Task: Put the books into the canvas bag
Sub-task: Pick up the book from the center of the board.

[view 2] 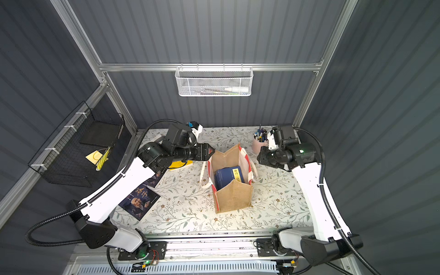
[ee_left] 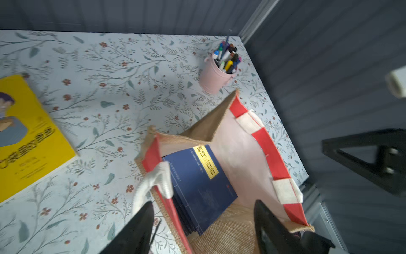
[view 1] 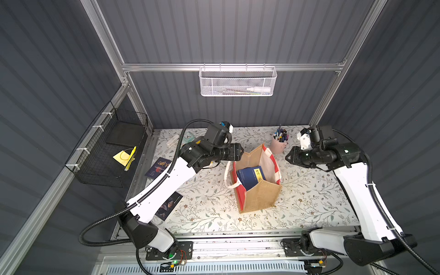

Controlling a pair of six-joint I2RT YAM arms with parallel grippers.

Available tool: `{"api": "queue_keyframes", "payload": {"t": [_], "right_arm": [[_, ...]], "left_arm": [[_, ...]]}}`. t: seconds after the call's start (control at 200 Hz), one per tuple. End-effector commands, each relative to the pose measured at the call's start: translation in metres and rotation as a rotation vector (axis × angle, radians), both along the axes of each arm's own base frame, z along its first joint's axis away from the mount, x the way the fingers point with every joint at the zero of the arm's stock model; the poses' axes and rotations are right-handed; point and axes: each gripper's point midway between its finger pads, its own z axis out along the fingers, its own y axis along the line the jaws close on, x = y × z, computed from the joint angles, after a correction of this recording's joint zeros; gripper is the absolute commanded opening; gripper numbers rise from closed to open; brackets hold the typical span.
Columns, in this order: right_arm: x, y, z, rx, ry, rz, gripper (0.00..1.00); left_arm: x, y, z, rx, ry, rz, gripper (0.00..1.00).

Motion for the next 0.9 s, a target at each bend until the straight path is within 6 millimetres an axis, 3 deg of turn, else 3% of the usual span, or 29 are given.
{"api": "queue_keyframes", "payload": {"t": [0.0, 0.065, 0.165, 0.265, 0.375, 0.605, 0.675, 0.785, 0.896], "right_arm": [[-0.009, 0.010, 0.023, -0.066, -0.060, 0.017, 0.40], [-0.006, 0.026, 0.038, -0.113, -0.114, 0.042, 0.41], [-0.001, 0.072, 0.051, -0.126, -0.159, 0.126, 0.41], [-0.003, 0.129, 0.061, -0.150, -0.198, 0.229, 0.42], [-0.001, 0.196, 0.055, -0.146, -0.202, 0.348, 0.46], [0.001, 0.295, 0.011, -0.181, -0.143, 0.492, 0.51], [0.002, 0.322, -0.012, -0.162, -0.112, 0.538, 0.54], [0.009, 0.349, -0.050, -0.154, -0.066, 0.579, 0.58], [0.025, 0.360, -0.085, -0.151, -0.021, 0.580, 0.64]], "left_arm": [[0.009, 0.045, 0.005, 0.124, -0.066, 0.095, 0.77], [0.017, 0.068, 0.003, 0.155, -0.061, 0.160, 0.80], [0.031, 0.105, -0.009, 0.182, -0.017, 0.247, 0.87], [0.048, 0.137, -0.024, 0.193, 0.052, 0.305, 0.89], [0.067, 0.161, -0.041, 0.197, 0.109, 0.336, 0.90], [0.111, 0.188, -0.099, 0.183, 0.252, 0.373, 0.91], [0.125, 0.196, -0.118, 0.159, 0.292, 0.401, 0.91], [0.144, 0.211, -0.147, 0.123, 0.343, 0.446, 0.91], [0.160, 0.220, -0.172, 0.108, 0.378, 0.460, 0.92]]}}
